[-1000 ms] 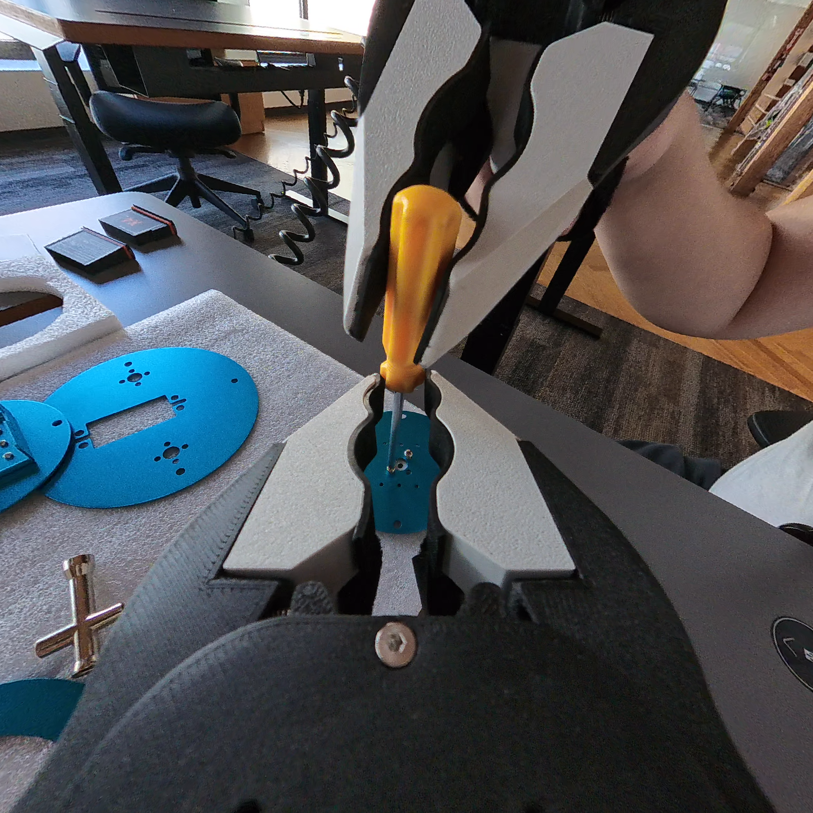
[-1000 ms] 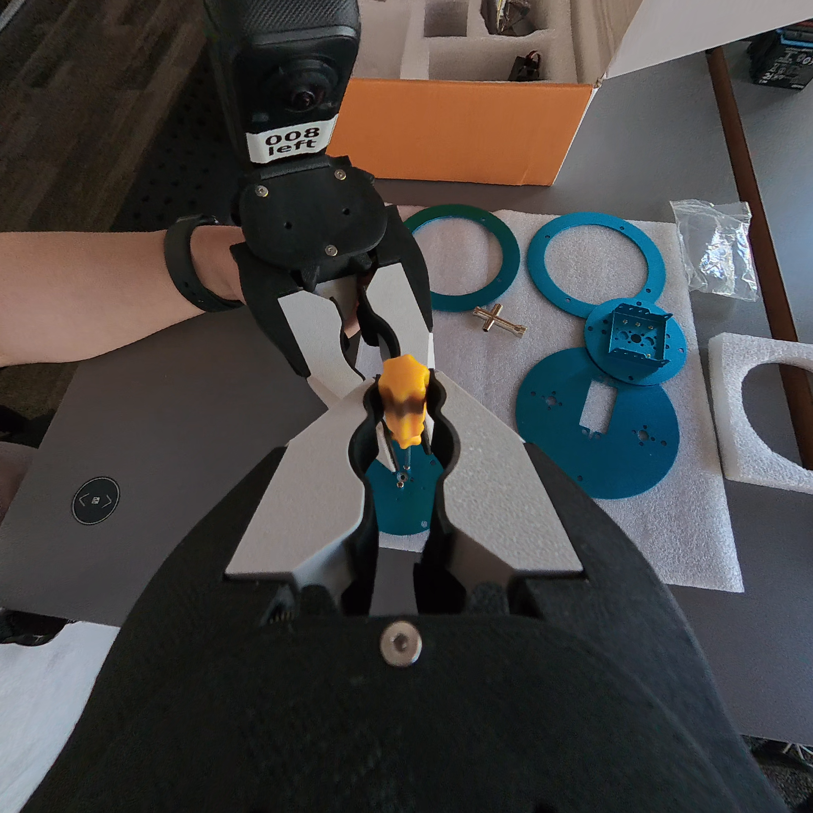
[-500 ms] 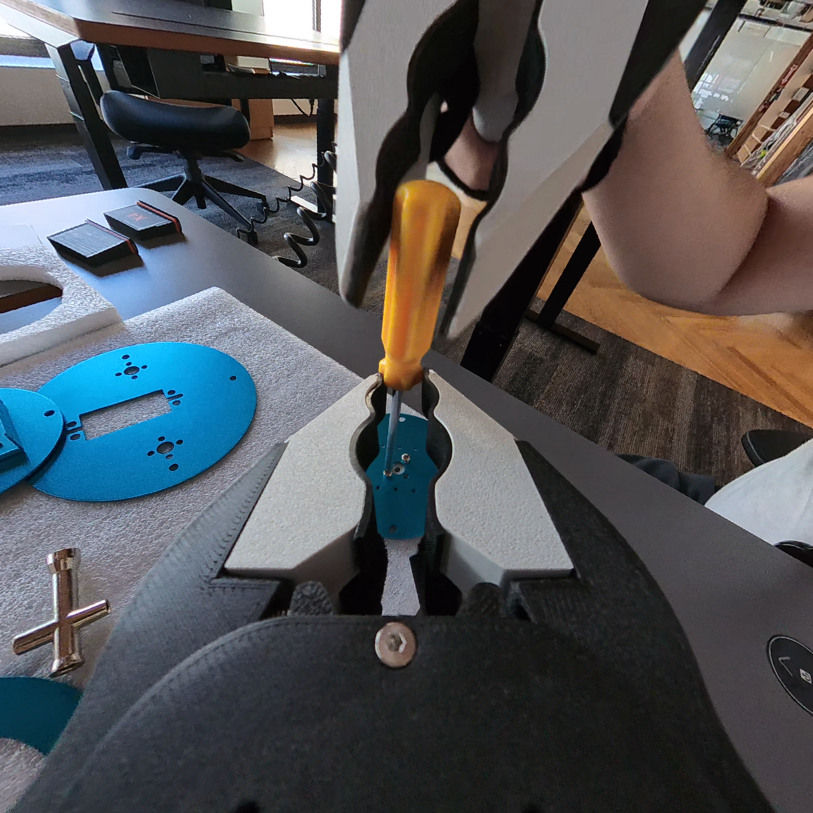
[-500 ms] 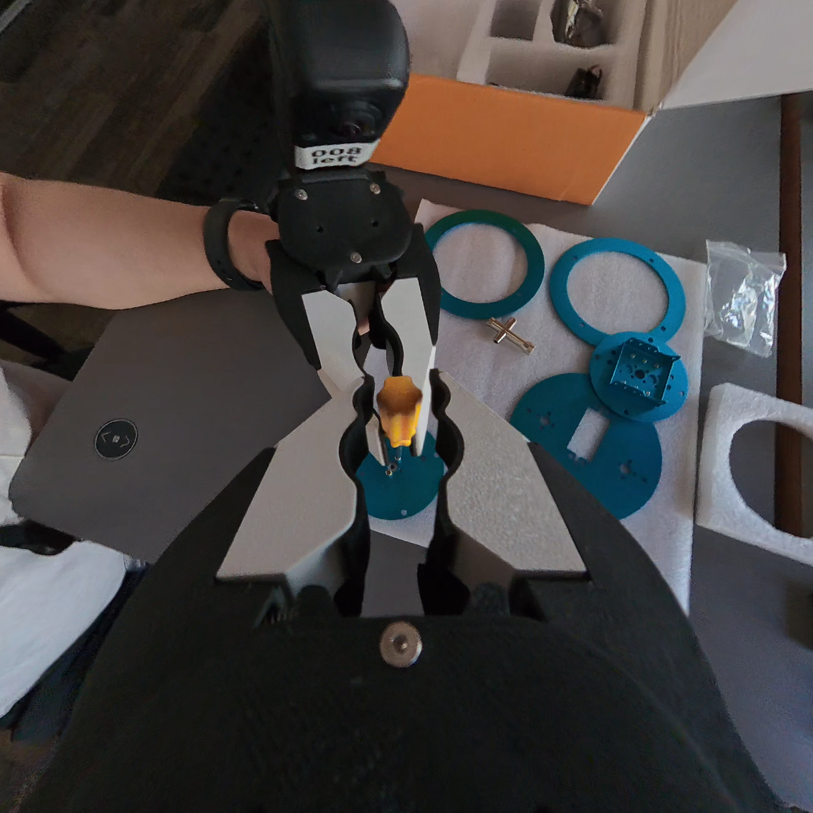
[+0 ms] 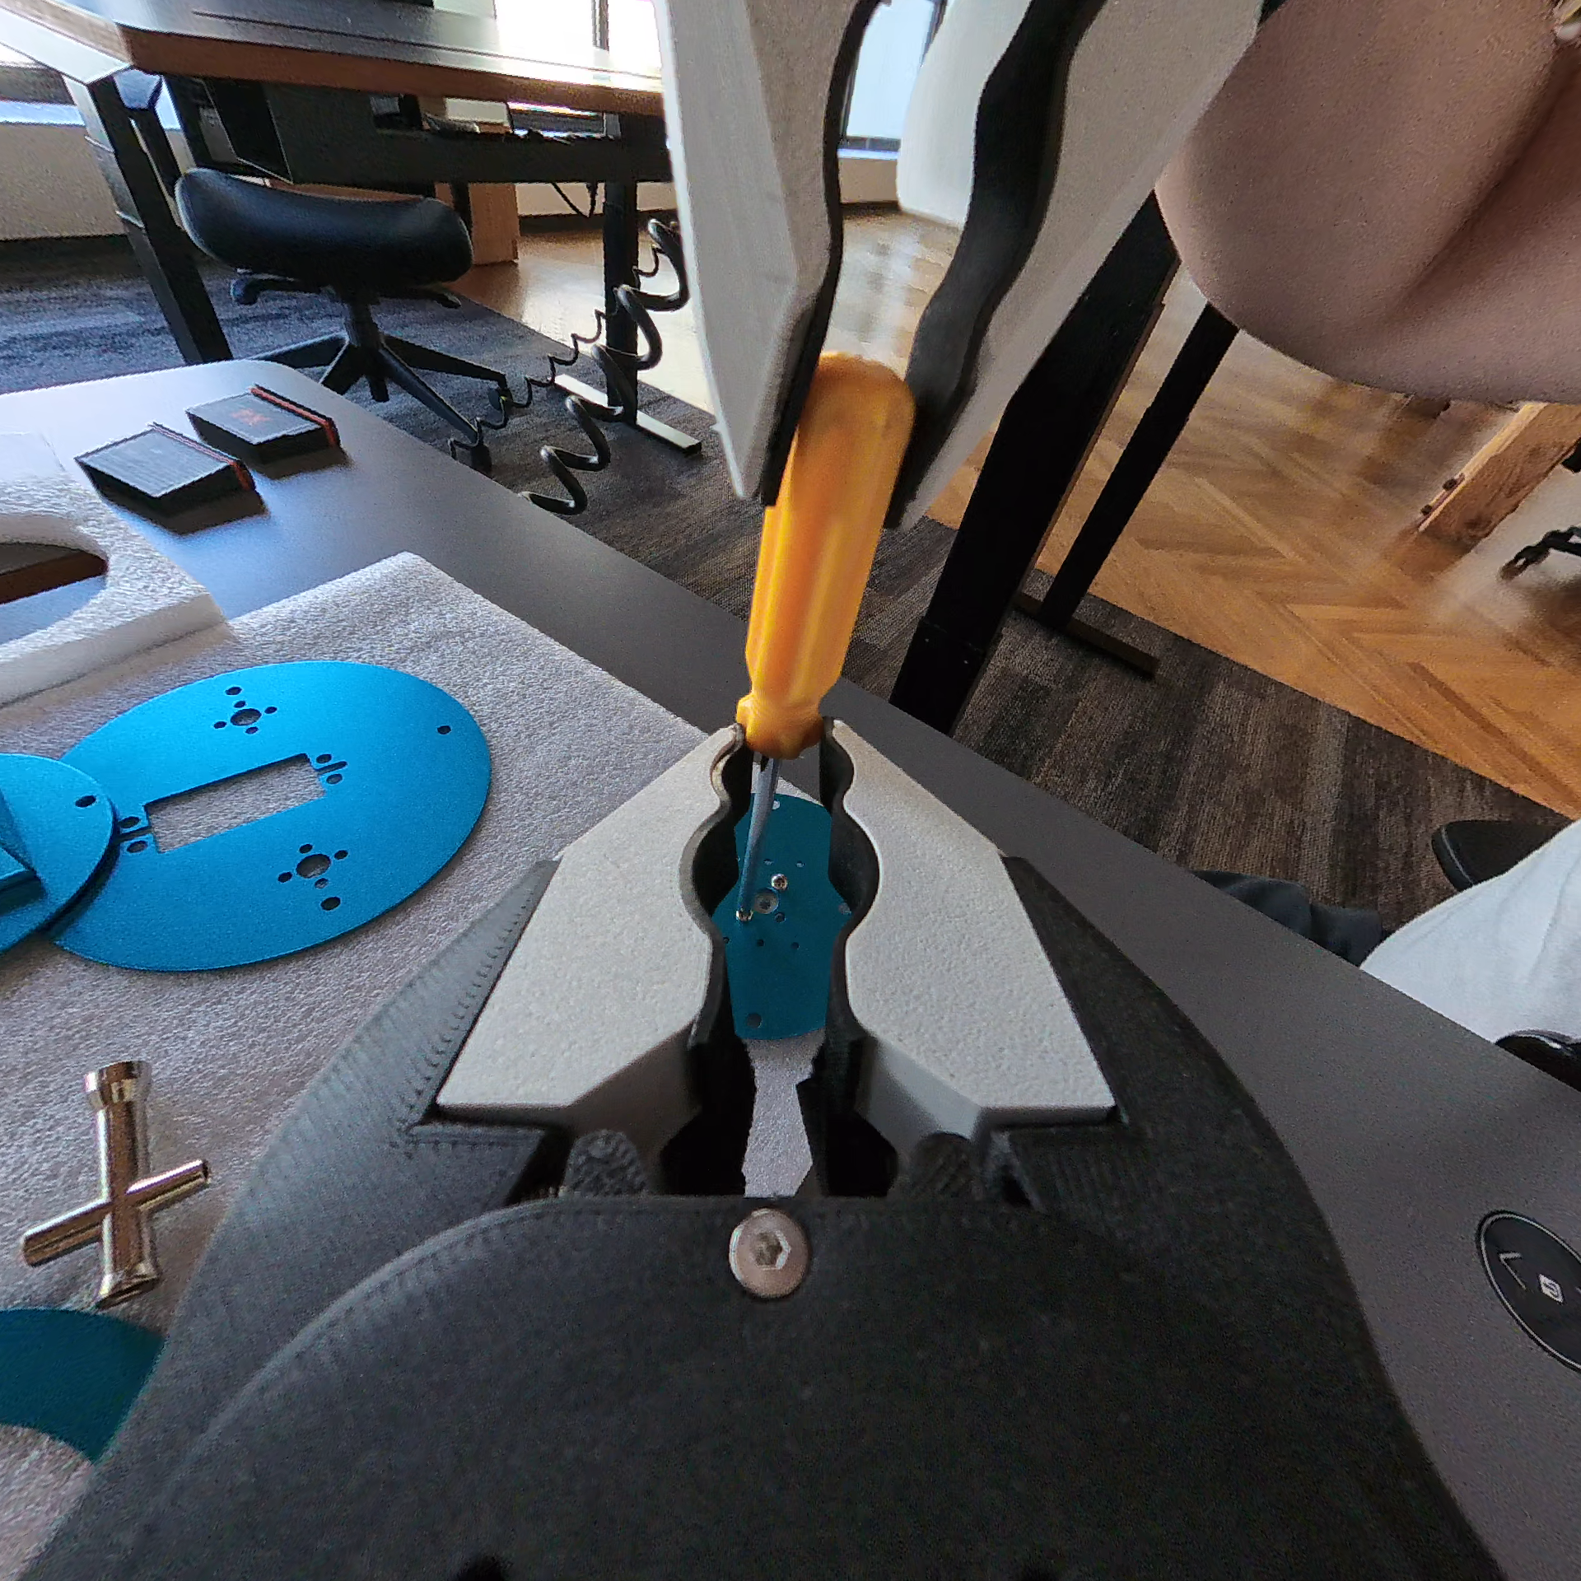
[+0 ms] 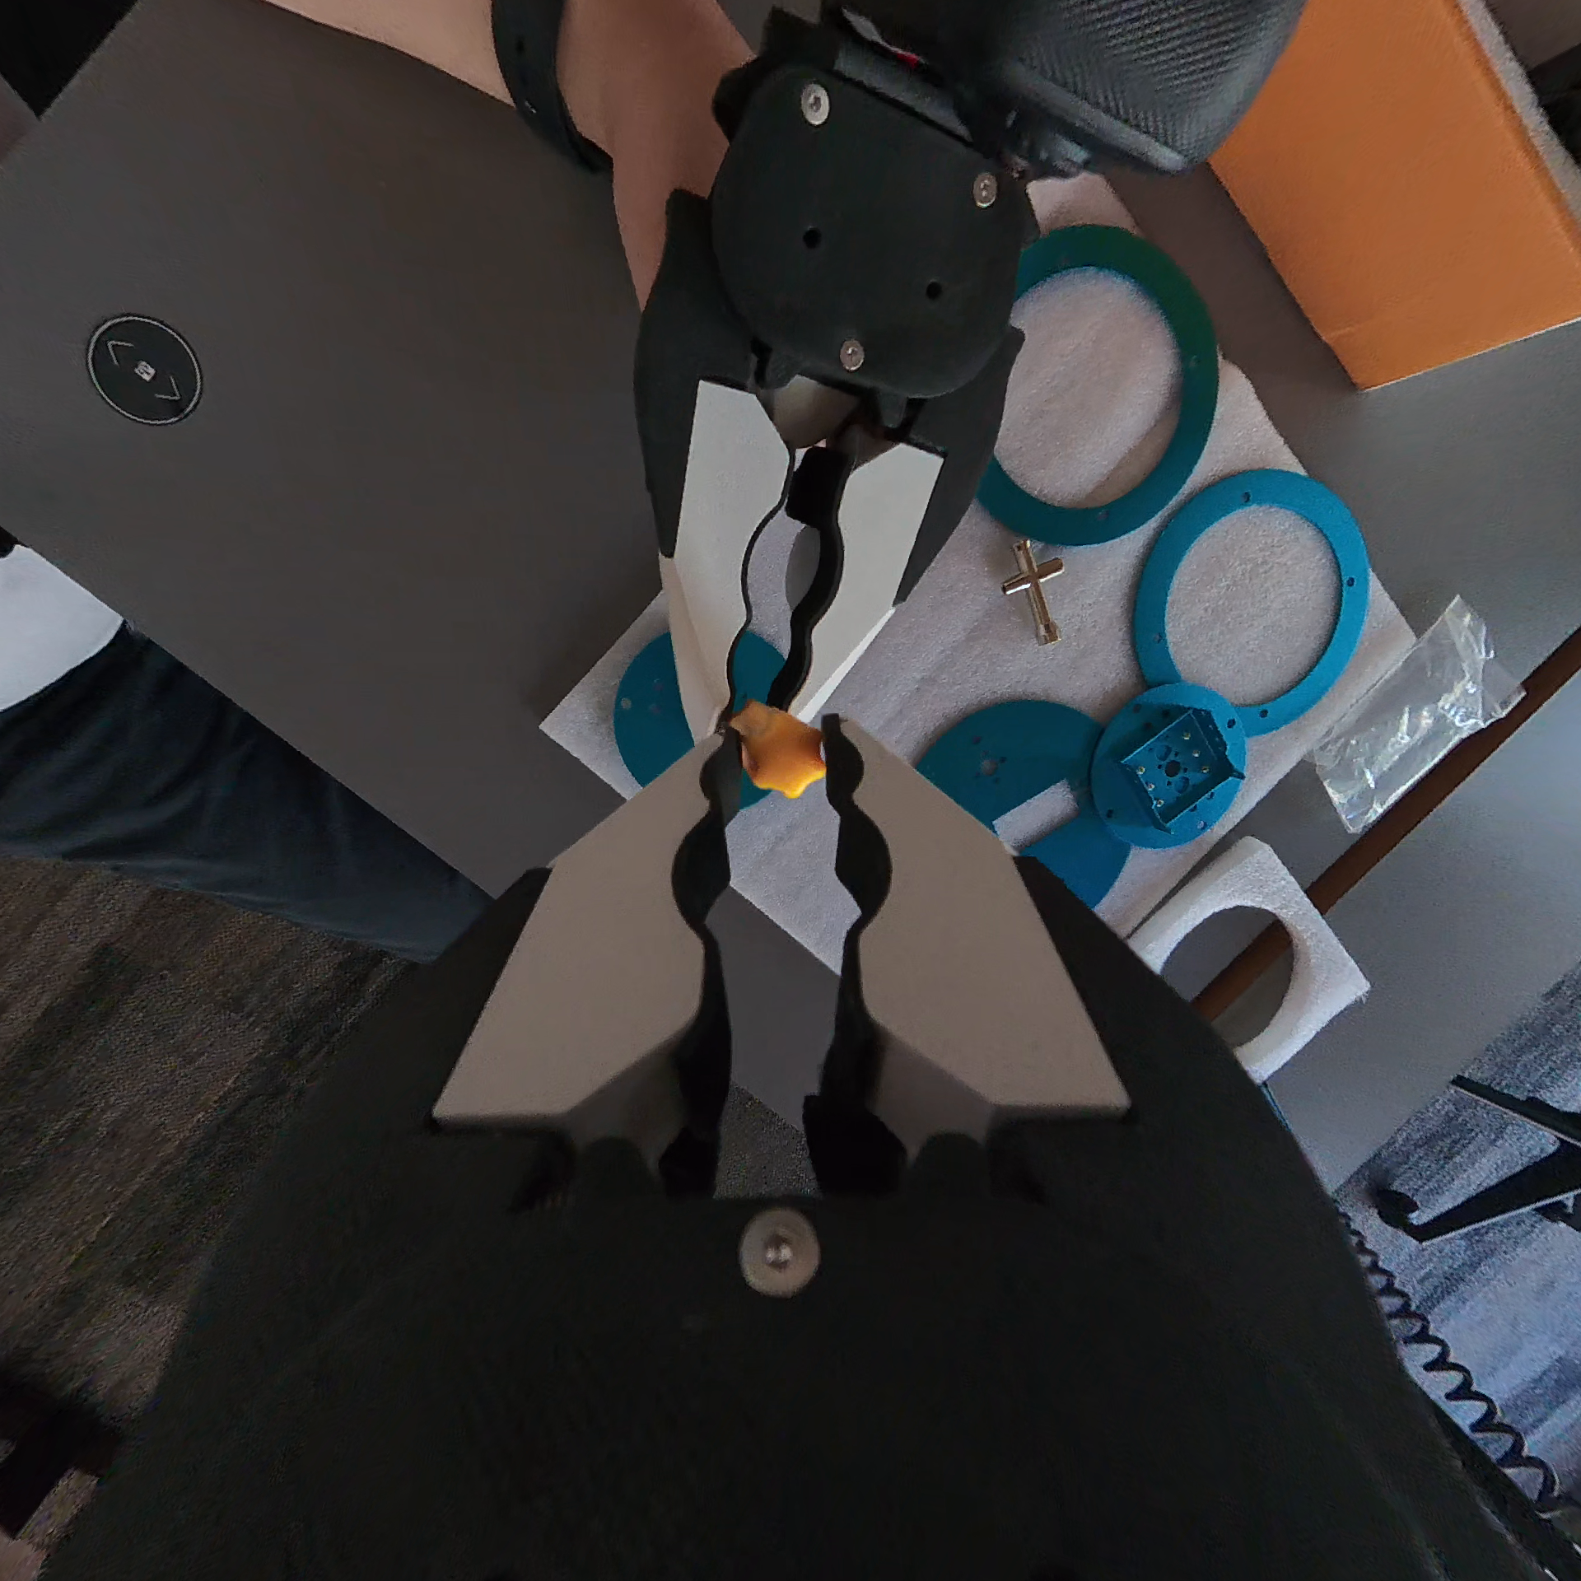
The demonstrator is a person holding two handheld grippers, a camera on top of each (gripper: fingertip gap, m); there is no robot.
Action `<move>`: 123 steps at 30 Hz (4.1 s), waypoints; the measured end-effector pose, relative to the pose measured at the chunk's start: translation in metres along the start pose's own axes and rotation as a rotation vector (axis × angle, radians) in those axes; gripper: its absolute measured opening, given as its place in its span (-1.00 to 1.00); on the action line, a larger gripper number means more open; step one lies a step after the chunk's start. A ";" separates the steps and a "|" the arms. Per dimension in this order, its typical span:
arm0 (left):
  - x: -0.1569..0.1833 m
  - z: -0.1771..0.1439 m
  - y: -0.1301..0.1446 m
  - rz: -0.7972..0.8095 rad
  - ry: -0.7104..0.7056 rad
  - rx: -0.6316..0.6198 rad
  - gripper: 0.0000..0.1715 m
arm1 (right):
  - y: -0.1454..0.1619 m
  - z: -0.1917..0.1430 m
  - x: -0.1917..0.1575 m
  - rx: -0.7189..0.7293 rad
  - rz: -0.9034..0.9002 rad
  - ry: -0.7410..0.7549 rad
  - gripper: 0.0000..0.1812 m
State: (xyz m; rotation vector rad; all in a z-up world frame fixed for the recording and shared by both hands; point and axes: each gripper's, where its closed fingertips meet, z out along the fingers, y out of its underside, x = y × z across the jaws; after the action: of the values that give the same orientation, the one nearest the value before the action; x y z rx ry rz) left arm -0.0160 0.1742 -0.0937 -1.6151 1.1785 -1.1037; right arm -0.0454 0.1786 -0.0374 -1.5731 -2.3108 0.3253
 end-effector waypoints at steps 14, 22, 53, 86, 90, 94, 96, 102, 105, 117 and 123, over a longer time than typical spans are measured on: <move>0.000 0.001 -0.001 -0.016 0.006 0.020 -0.83 | 0.002 0.001 -0.002 -0.103 0.047 -0.045 -0.81; 0.000 0.001 -0.001 -0.019 0.002 0.021 -0.83 | 0.002 0.001 -0.003 -0.108 0.072 -0.057 -0.82; 0.001 0.002 -0.001 -0.041 0.003 0.041 -0.83 | -0.006 0.000 0.001 0.787 0.498 0.122 -0.80; -0.008 0.001 0.069 0.034 -0.072 -0.373 -0.16 | -0.005 0.002 -0.004 0.580 0.403 0.114 -0.81; -0.009 0.003 0.071 0.050 -0.082 -0.388 -0.18 | -0.003 0.002 -0.002 0.559 0.421 0.104 -0.81; -0.009 0.004 0.072 0.058 -0.087 -0.397 -0.18 | -0.001 0.002 0.001 0.544 0.459 0.106 -0.81; -0.008 0.003 0.071 0.055 -0.085 -0.397 -0.18 | 0.000 0.002 0.001 0.537 0.473 0.110 -0.82; -0.006 0.003 0.065 0.037 -0.068 -0.364 -0.23 | 0.001 0.001 0.001 0.530 0.499 0.115 -0.82; -0.005 0.001 0.055 0.015 -0.055 -0.311 -0.30 | 0.000 0.002 -0.002 0.526 0.488 0.119 -0.82; -0.007 -0.014 0.004 -0.012 -0.042 -0.034 -0.56 | -0.003 0.006 -0.003 0.458 0.465 0.140 -0.81; -0.003 -0.013 -0.020 -0.030 -0.026 0.090 -0.56 | -0.003 0.009 0.004 0.388 0.548 0.169 -0.82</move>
State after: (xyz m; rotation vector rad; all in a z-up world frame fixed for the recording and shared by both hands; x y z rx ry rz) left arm -0.0245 0.1793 -0.0720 -1.5784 1.0759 -1.1356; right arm -0.0530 0.1809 -0.0440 -1.9024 -1.5402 0.6910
